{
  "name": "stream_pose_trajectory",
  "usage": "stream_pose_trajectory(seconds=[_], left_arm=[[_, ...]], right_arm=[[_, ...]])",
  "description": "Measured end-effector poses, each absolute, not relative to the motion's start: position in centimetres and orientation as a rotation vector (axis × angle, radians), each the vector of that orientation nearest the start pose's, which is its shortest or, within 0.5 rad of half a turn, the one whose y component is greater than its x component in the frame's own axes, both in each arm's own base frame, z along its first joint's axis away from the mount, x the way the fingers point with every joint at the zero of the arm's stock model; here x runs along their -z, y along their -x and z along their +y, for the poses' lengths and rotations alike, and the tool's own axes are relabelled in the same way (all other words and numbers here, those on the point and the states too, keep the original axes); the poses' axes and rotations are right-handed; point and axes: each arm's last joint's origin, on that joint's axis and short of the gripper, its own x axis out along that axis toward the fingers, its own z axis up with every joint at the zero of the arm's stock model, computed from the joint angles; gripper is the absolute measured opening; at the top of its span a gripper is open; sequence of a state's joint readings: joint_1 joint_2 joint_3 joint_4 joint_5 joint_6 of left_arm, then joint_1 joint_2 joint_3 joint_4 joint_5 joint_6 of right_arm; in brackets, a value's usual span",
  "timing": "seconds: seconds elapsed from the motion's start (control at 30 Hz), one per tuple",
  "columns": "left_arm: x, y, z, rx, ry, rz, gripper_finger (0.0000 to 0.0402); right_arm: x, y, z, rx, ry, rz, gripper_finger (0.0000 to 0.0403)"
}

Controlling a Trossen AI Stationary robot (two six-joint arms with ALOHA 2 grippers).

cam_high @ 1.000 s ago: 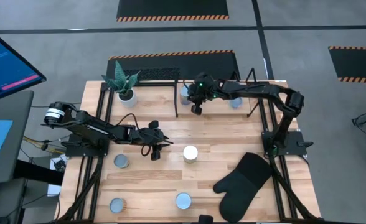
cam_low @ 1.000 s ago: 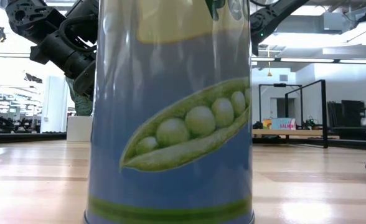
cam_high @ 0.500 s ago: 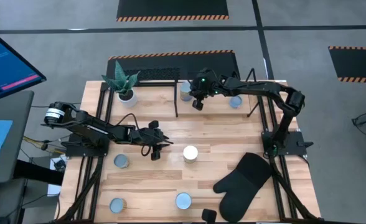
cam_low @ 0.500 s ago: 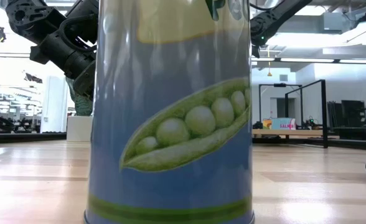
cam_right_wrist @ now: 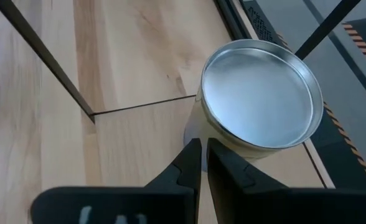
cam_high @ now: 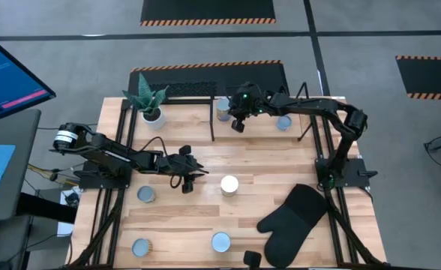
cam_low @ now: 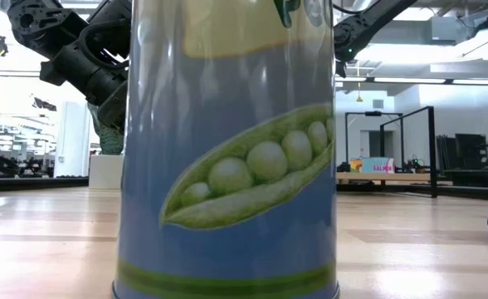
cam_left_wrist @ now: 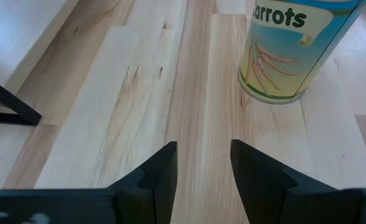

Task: Pick and place cans onto a shelf
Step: Put the canned peaches on the shelf

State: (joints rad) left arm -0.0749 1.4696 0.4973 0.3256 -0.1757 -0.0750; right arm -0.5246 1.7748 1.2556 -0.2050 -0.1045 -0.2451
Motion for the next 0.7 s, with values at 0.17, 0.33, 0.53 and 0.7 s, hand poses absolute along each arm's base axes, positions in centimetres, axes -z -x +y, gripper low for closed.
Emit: stream_pose_trajectory(seconds=[0.17, 0.33, 0.53, 0.7], left_arm=[[-13.95, -25.74, -1.43, -0.121, -0.009, 0.638, 0.0140], [-13.95, -25.74, -1.43, -0.121, -0.009, 0.638, 0.0140], [-13.95, -25.74, -1.42, -0.121, -0.008, 0.638, 0.0140], [-13.95, -25.74, -1.42, -0.121, -0.008, 0.638, 0.0140]], right_arm=[[-22.86, -33.73, -19.21, 0.314, 0.006, 0.737, 0.0051], [-22.86, -33.73, -19.20, 0.313, 0.006, 0.737, 0.0051], [-22.83, -33.72, -19.20, 0.313, 0.005, 0.739, 0.0051], [-22.80, -33.73, -19.11, 0.310, 0.003, 0.744, 0.0051]])
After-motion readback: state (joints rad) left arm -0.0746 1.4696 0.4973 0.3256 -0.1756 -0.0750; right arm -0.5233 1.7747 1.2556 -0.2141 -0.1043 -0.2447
